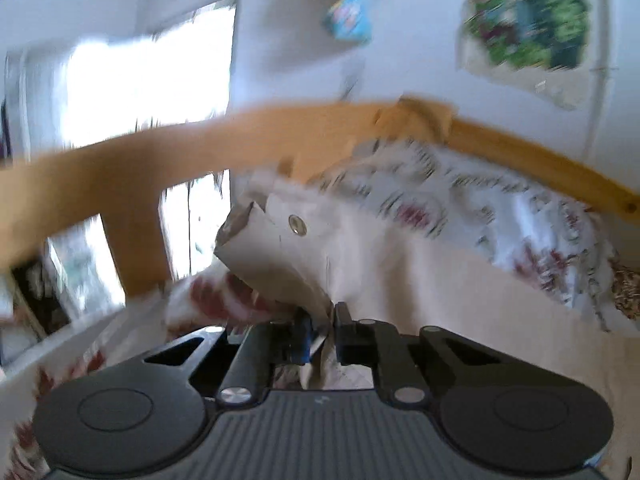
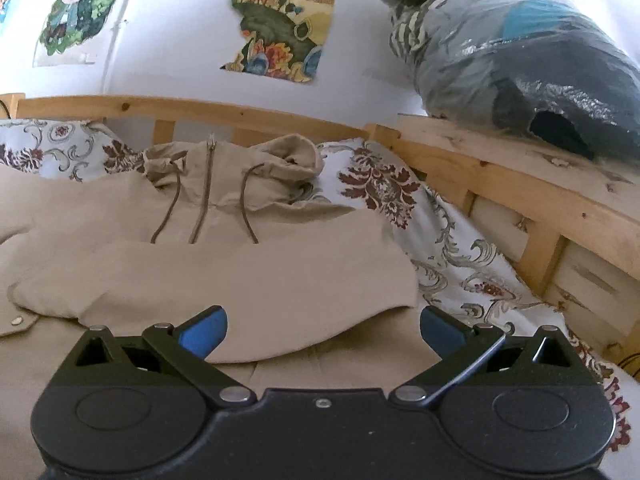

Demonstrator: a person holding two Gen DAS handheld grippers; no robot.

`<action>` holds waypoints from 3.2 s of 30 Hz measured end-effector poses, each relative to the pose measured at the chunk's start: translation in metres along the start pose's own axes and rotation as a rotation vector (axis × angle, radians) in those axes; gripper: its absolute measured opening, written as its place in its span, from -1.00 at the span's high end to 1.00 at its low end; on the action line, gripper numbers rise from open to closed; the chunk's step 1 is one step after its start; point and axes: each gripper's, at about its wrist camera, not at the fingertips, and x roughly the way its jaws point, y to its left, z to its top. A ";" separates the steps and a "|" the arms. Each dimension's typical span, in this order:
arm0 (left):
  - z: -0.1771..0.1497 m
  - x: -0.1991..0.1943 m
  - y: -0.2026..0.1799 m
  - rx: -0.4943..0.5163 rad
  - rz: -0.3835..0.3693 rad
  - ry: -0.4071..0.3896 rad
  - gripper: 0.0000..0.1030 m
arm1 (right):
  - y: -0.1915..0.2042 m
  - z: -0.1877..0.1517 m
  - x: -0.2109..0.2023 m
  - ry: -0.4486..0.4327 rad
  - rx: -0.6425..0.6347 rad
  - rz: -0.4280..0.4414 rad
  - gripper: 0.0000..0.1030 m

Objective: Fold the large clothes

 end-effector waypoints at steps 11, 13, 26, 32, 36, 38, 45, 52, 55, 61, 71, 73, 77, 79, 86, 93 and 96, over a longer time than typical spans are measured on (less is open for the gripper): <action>0.004 -0.155 -0.154 0.547 -0.425 -0.416 0.84 | -0.009 0.004 -0.011 -0.059 0.032 -0.001 -0.99; -0.012 -0.179 -0.187 0.625 -0.515 -0.420 0.84 | -0.013 0.005 -0.011 -0.066 0.043 -0.016 -0.99; -0.168 -0.222 -0.274 0.906 -0.925 -0.072 -0.38 | -0.045 -0.011 0.003 -0.018 0.119 -0.101 -0.99; -0.175 -0.197 -0.202 0.882 -0.963 0.052 -0.62 | -0.041 -0.008 -0.001 -0.042 0.128 -0.038 -0.99; -0.164 -0.157 -0.172 0.868 -0.773 0.071 -0.64 | -0.032 -0.006 -0.004 -0.053 0.128 0.056 -0.99; -0.157 -0.133 -0.164 0.850 -0.660 0.067 -0.64 | -0.025 -0.004 -0.004 -0.067 0.125 0.117 -0.99; -0.123 -0.053 -0.154 0.685 -0.454 0.105 -0.75 | 0.013 -0.007 0.019 0.006 0.105 0.243 -0.99; -0.122 0.011 -0.179 0.714 -0.291 0.196 -0.89 | 0.037 -0.021 0.043 0.151 0.026 0.252 -0.98; -0.121 0.011 -0.179 0.710 -0.285 0.206 -0.87 | 0.034 -0.031 0.051 0.216 0.020 0.185 -0.95; -0.115 -0.019 -0.150 0.704 -0.355 0.205 -0.88 | 0.026 -0.019 0.025 0.078 0.052 0.211 -0.98; -0.084 -0.081 -0.133 0.718 -0.421 0.162 -0.91 | 0.029 -0.025 0.044 0.180 0.251 0.436 -0.28; -0.079 -0.088 -0.131 0.711 -0.421 0.199 -0.91 | 0.025 -0.028 0.048 0.179 0.308 0.428 -0.03; -0.068 -0.103 -0.135 0.756 -0.392 0.212 -0.92 | 0.028 -0.030 0.053 0.182 0.326 0.474 0.35; -0.060 -0.111 -0.140 0.798 -0.376 0.212 -0.92 | 0.029 -0.031 0.053 0.180 0.320 0.478 0.55; -0.054 -0.118 -0.180 0.904 -0.358 0.168 -0.93 | 0.025 -0.005 0.030 0.085 0.073 0.315 0.79; -0.077 -0.047 -0.213 0.712 -0.457 0.200 -0.91 | 0.034 -0.024 0.036 0.064 -0.083 0.232 0.75; -0.091 -0.011 -0.224 0.718 -0.442 0.212 -0.82 | 0.031 -0.021 0.041 0.030 -0.052 0.242 0.76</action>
